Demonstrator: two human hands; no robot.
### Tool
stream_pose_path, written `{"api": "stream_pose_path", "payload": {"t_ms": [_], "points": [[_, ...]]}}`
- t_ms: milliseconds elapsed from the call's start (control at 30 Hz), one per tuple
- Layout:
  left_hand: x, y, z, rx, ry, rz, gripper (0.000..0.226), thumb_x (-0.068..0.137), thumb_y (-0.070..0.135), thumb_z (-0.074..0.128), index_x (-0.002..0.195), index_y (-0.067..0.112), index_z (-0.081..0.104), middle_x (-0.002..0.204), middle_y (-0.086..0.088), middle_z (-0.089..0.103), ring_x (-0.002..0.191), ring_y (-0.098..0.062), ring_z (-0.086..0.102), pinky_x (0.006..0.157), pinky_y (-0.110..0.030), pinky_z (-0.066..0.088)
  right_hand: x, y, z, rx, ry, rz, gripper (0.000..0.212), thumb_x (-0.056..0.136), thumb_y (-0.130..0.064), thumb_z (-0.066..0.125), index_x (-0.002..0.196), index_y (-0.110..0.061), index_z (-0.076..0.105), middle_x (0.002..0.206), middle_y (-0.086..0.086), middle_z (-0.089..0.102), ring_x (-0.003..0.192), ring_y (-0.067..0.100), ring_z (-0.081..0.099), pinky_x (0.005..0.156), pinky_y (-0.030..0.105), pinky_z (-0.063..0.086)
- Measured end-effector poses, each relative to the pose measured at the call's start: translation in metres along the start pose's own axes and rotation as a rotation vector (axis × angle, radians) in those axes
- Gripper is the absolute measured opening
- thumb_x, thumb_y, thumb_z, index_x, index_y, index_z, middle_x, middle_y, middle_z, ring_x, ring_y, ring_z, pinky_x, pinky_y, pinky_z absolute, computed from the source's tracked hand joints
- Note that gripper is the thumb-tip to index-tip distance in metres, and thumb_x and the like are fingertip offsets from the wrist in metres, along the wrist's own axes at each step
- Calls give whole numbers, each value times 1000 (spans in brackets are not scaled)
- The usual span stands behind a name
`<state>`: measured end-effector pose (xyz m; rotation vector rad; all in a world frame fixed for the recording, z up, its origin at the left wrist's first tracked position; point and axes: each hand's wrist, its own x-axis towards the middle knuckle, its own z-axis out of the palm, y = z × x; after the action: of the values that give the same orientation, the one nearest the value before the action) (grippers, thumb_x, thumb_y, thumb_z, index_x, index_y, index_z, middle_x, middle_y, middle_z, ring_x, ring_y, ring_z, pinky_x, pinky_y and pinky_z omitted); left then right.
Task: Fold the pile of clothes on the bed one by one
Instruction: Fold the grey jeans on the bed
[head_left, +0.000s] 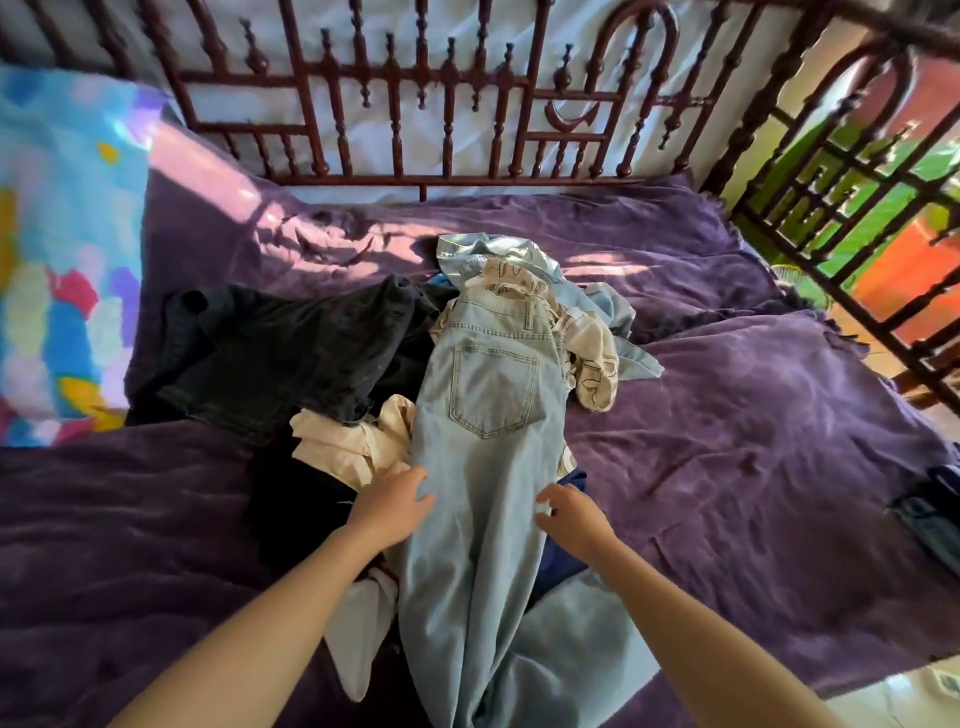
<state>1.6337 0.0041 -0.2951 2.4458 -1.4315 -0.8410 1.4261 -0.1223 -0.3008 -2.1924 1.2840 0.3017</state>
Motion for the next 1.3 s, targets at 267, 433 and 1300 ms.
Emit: {"api": "stream_pose_path", "payload": {"t_ms": [267, 433, 1300], "points": [[84, 33, 2, -98, 118, -124, 41, 95, 27, 47, 134, 14, 46, 138, -5, 43, 127, -23, 40, 101, -32, 36, 113, 40, -55, 80, 12, 34, 38, 92, -26, 53, 128, -13, 50, 128, 8, 50, 117, 22, 49, 88, 30, 41], [122, 30, 8, -223, 209, -282, 39, 92, 21, 53, 128, 6, 52, 132, -13, 49, 124, -29, 43, 102, -35, 36, 177, 41, -78, 204, -11, 88, 42, 93, -23, 54, 132, -10, 46, 130, 12, 51, 108, 26, 57, 83, 30, 44], [86, 58, -30, -770, 439, -324, 33, 94, 19, 53, 123, 5, 55, 121, -11, 58, 113, -22, 53, 92, -27, 38, 118, -49, -55, 606, 150, -125, 56, 84, -6, 59, 137, -21, 47, 101, 0, 60, 86, 11, 51, 81, 26, 43]]}}
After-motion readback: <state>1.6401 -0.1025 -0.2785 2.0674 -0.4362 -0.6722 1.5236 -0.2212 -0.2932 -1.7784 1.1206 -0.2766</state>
